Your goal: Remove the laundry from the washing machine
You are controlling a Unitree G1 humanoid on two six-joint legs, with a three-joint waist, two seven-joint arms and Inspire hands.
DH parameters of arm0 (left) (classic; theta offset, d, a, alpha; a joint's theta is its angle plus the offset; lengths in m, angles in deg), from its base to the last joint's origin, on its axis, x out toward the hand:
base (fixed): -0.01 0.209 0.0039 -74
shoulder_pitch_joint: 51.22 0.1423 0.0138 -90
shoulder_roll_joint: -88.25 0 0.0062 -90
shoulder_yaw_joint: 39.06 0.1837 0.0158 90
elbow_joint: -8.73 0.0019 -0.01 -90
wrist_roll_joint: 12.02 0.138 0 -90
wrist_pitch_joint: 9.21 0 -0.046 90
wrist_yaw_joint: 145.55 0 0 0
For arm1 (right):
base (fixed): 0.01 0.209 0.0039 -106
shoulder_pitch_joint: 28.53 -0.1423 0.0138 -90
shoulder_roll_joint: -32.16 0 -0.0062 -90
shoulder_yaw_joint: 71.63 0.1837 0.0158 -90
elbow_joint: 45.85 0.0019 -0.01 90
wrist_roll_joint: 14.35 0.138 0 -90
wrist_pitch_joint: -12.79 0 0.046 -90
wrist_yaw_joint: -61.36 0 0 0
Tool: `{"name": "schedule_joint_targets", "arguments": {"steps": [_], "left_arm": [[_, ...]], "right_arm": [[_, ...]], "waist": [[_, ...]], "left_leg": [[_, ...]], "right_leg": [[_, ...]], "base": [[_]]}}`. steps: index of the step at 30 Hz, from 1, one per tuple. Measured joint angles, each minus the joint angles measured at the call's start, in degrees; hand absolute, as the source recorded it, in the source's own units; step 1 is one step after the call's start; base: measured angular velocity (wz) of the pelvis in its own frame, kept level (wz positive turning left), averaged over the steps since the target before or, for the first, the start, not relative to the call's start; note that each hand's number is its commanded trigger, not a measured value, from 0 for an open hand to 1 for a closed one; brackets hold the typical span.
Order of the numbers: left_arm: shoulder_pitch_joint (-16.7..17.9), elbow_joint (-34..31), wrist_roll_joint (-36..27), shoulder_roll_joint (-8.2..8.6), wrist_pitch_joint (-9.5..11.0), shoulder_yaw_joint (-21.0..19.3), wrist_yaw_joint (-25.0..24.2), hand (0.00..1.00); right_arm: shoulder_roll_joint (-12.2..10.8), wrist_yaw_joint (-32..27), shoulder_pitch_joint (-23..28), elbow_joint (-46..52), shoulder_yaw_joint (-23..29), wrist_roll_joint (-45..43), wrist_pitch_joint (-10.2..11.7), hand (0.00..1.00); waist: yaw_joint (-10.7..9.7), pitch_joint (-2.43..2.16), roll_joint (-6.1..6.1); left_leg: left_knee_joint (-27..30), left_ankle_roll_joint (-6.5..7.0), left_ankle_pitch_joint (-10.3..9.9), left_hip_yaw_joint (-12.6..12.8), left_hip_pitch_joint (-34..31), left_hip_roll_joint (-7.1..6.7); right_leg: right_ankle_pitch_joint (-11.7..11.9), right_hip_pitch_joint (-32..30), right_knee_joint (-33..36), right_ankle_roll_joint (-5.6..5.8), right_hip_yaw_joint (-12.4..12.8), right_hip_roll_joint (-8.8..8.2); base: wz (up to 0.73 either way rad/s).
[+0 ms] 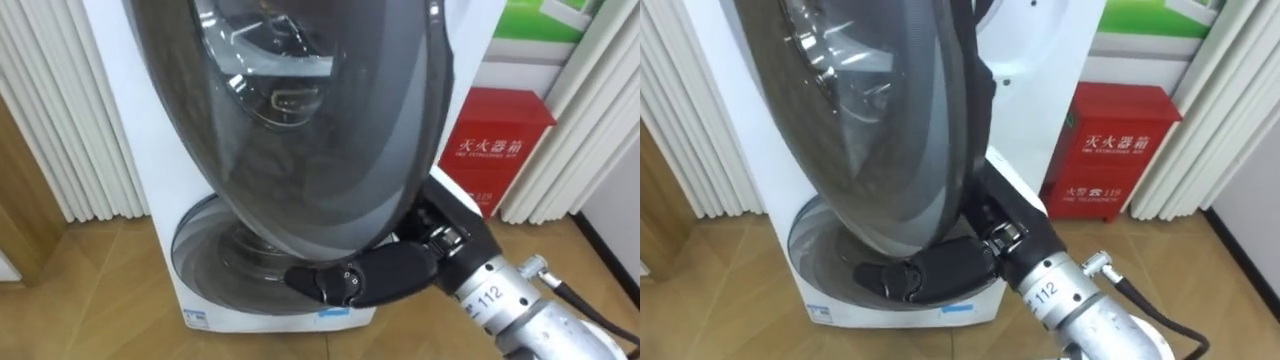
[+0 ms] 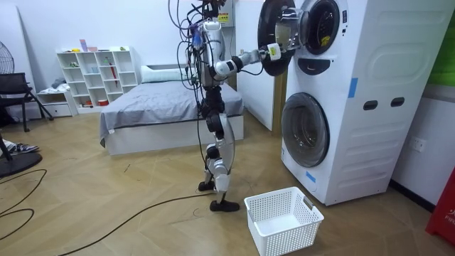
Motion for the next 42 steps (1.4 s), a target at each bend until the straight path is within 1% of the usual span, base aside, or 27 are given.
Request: {"name": "schedule_joint_targets", "arguments": {"steps": [3, 5, 8, 10, 11, 12, 13, 14, 15, 16, 18, 19, 20, 21, 22, 23, 25, 27, 29, 35, 38, 42], "left_arm": [[-0.1, 0.0, 0.0, -0.25, 0.0, 0.1, -0.3, 0.00], [0.0, 0.0, 0.0, -0.38, 0.0, 0.2, -0.4, 0.00], [0.3, -0.1, 0.0, -0.45, -0.1, 0.1, -0.5, 0.00], [0.3, -0.7, 0.0, -0.70, -0.1, 0.1, -0.5, 0.00], [0.2, -1.0, 0.0, -0.93, -0.1, 0.1, -0.5, 0.00], [0.0, -1.0, 0.0, -1.16, 0.0, 0.1, -0.5, 0.00], [-0.1, -1.0, 0.0, -1.22, 0.0, 0.1, -0.5, 0.00], [-0.2, -1.0, 0.0, -1.25, -0.1, 0.1, -0.5, 0.00], [-0.3, -1.0, 0.0, -1.29, -0.1, 0.0, -0.5, 0.00], [-0.4, -0.9, 0.0, -1.35, -0.1, 0.0, -0.5, 0.00], [-0.5, -0.5, 0.0, -1.37, -0.3, -0.2, -0.5, 0.00], [-0.5, -0.5, 0.0, -1.37, -0.3, -0.2, -0.5, 0.00], [-0.4, -0.5, 0.0, -1.33, -0.8, -0.2, -0.5, 0.00], [-0.3, -0.5, 0.0, -1.30, -1.3, -0.2, -0.5, 0.00], [-0.3, -0.4, 0.0, -1.31, -1.5, -0.2, -0.5, 0.00], [-0.2, -0.5, -0.1, -1.29, -1.5, -0.3, -0.5, 0.00], [-0.2, -0.5, -0.1, -1.23, -1.5, -0.3, -0.5, 0.00], [-0.3, -0.7, 0.0, -1.22, -1.5, -0.4, -0.5, 0.00], [-0.5, -0.7, -0.1, -1.21, -1.4, -0.7, -0.5, 0.00], [-0.9, -1.0, 0.0, -1.05, -1.4, -2.0, -0.5, 0.00], [-1.2, -1.1, 0.0, -1.04, -1.4, -2.2, -0.5, 0.00], [-1.2, -1.1, 0.0, -1.02, -1.4, -2.1, -0.5, 0.00]], "right_arm": [[-0.5, 1.0, -0.5, 0.0, -0.2, -1.6, -0.7, 0.00], [-0.5, 2.1, -0.9, 0.0, -0.7, -2.1, -0.8, 0.00], [-0.5, 4.0, -2.3, 0.1, -2.6, -3.9, -0.9, 0.00], [-0.5, 5.6, -3.8, 0.1, -4.0, -5.6, -1.0, 0.00], [-0.5, 6.8, -5.6, 0.1, -5.2, -6.1, -1.5, 0.00], [-0.5, 8.1, -7.4, 0.1, -6.5, -6.3, -2.0, 0.00], [-0.6, 8.7, -8.3, 0.1, -7.1, -6.3, -2.0, 0.00], [-1.3, 10.2, -10.8, 0.1, -8.4, -6.2, -2.0, 0.00], [-2.7, 11.4, -13.6, 0.5, -9.6, -6.0, -1.8, 0.00], [-3.5, 12.0, -14.8, 0.8, -9.9, -5.9, -1.6, 0.00], [-6.1, 13.6, -18.0, 1.7, -11.5, -4.9, 1.1, 0.00], [-7.0, 14.1, -18.2, 1.7, -11.9, -4.4, 1.8, 0.00], [-8.0, 14.7, -18.2, 1.7, -12.9, -2.8, 2.6, 0.00], [-8.4, 15.5, -18.2, 1.7, -14.0, -1.1, 2.6, 0.00], [-8.4, 15.8, -18.2, 1.7, -14.3, -0.3, 2.6, 0.00], [-8.3, 16.1, -18.2, 1.5, -14.9, 1.0, 2.7, 0.00], [-8.2, 16.1, -18.2, 1.2, -15.7, 2.4, 3.0, 0.00], [-8.2, 16.0, -18.2, 1.0, -16.0, 3.2, 3.5, 0.00], [-8.2, 16.0, -18.2, 1.0, -16.0, 3.2, 3.9, 0.00], [-8.0, 15.9, -18.1, 0.9, -16.0, 3.0, 4.3, 0.00], [-8.0, 15.9, -18.1, 0.5, -16.0, 3.0, 4.3, 0.00], [-7.9, 16.0, -18.1, -1.0, -16.0, 2.9, 4.3, 0.00]], "waist": [[0.6, -0.05, -0.06], [0.9, -0.08, -0.20], [1.1, -0.02, -0.49], [1.2, 0.00, -0.83], [1.3, 0.01, -1.21], [1.8, -0.12, -1.62], [2.4, -0.23, -1.79], [3.2, -0.42, -2.04], [4.0, -0.48, -2.12], [4.2, -0.56, -2.24], [5.3, -0.60, -2.31], [5.7, -0.59, -2.32], [6.8, -0.52, -2.25], [7.6, -0.42, -2.10], [8.0, -0.39, -2.06], [8.8, -0.32, -1.96], [9.4, -0.08, -1.73], [10.0, 0.46, -1.41], [10.0, 0.67, -1.23], [10.1, 0.73, -1.27], [10.1, 0.73, -1.29], [10.0, 0.74, -1.30]], "left_leg": [[0.0, -0.27, 0.3, -0.1, 0.1, 0.10], [0.0, -0.41, 0.5, -0.1, 0.2, 0.16], [-0.1, -0.65, 0.9, -0.3, 0.2, 0.30], [0.0, -0.86, 1.1, -0.8, -0.1, 0.36], [0.0, -1.01, 1.4, -1.2, -0.2, 0.40], [0.0, -1.18, 1.6, -1.6, -0.4, 0.47], [0.0, -1.25, 1.6, -1.6, -0.4, 0.55], [0.1, -1.36, 1.7, -1.9, -0.7, 0.66], [0.1, -1.44, 1.7, -2.4, -0.7, 0.70], [0.1, -1.45, 1.7, -2.9, -0.8, 0.71], [0.2, -1.45, 1.7, -4.6, -0.4, 0.60], [0.2, -1.44, 1.7, -4.8, -0.3, 0.56], [0.0, -1.36, 1.8, -4.9, 0.2, 0.41], [-0.3, -1.08, 1.6, -5.2, 0.4, 0.27], [-0.4, -1.02, 1.5, -5.4, 0.4, 0.17], [-0.6, -0.90, 1.5, -5.6, 0.4, -0.04], [-0.9, -0.68, 1.3, -5.9, 0.4, -0.29], [-1.0, -0.51, 1.2, -6.0, 0.3, -0.43], [-1.1, -0.34, 1.1, -6.1, 0.2, -0.43], [-1.9, -0.17, 1.0, -6.0, 0.2, -0.49], [-1.9, -0.17, 1.0, -5.1, 0.1, -0.52], [-1.9, -0.17, 1.0, -4.9, 0.2, -0.52]], "right_leg": [[-0.1, 0.0, 0.0, -0.13, -0.1, 0.07], [0.0, 0.1, 0.0, -0.20, -0.1, 0.13], [0.0, 0.1, 0.1, -0.18, -0.4, 0.17], [0.0, 0.1, 0.0, -0.20, -0.8, 0.16], [-0.1, 0.1, 0.0, -0.31, -1.2, 0.10], [-0.1, 0.1, 0.0, -0.46, -1.3, 0.11], [0.0, 0.1, -0.1, -0.56, -1.4, 0.16], [0.0, 0.1, -0.2, -0.69, -1.8, 0.17], [0.0, 0.4, -0.4, -0.76, -2.4, 0.15], [0.0, 0.7, -0.6, -0.77, -2.8, 0.10], [0.0, 2.8, -2.2, -0.67, -4.6, -0.16], [-0.2, 3.2, -2.4, -0.45, -4.7, -0.18], [-0.3, 3.8, -2.3, -0.41, -4.9, -0.36], [-0.4, 4.2, -2.3, -0.34, -5.2, -0.55], [-0.5, 4.3, -2.2, -0.25, -5.4, -0.67], [-0.6, 4.4, -2.1, -0.20, -5.7, -0.87], [-0.6, 4.5, -2.0, -0.04, -5.9, -1.10], [-0.7, 4.5, -2.1, 0.20, -6.1, -1.23], [-0.9, 4.4, -2.1, 0.44, -6.2, -1.26], [-1.3, 4.3, -2.7, 0.85, -7.3, -1.52], [-1.5, 4.5, -3.2, 1.06, -7.3, -1.56], [-1.6, 4.5, -3.2, 1.16, -7.2, -1.58]], "base": [[0.00], [0.00], [0.02], [0.12], [0.18], [0.16], [0.15], [0.18], [0.24], [0.38], [0.52], [0.47], [0.32], [0.27], [0.16], [0.14], [0.09], [0.04], [0.04], [0.03], [0.01], [-0.01]]}}
